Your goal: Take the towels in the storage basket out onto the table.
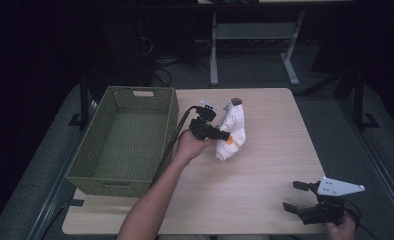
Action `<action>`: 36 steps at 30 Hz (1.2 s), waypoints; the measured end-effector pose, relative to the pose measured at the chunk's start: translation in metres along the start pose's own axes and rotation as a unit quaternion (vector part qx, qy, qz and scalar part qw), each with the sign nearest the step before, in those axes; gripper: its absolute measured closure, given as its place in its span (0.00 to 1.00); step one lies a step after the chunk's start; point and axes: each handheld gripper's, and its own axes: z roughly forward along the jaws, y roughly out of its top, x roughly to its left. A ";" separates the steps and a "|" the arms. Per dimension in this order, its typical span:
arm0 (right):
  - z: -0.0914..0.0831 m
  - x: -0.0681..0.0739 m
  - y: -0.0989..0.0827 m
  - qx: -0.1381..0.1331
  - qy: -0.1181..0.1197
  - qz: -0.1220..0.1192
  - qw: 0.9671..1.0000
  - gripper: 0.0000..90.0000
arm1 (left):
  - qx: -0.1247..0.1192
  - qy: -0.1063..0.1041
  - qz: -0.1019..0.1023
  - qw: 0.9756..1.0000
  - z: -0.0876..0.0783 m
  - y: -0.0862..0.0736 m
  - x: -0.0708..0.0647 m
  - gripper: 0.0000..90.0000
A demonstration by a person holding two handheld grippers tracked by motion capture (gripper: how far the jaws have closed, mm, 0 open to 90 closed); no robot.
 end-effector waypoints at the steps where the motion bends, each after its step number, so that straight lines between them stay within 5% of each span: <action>1: 0.000 0.000 0.000 -0.001 -0.001 0.000 1.000 0.15 | -0.001 0.004 -0.003 1.000 0.002 0.000 0.000 0.79; 24: 0.000 0.001 0.000 0.001 0.000 -0.001 1.000 0.15 | 0.044 0.026 -0.021 0.998 0.053 -0.009 -0.002 0.76; 36: 0.000 0.001 0.000 -0.001 0.002 -0.002 1.000 0.15 | 0.044 0.041 -0.012 0.998 0.059 -0.010 -0.010 0.60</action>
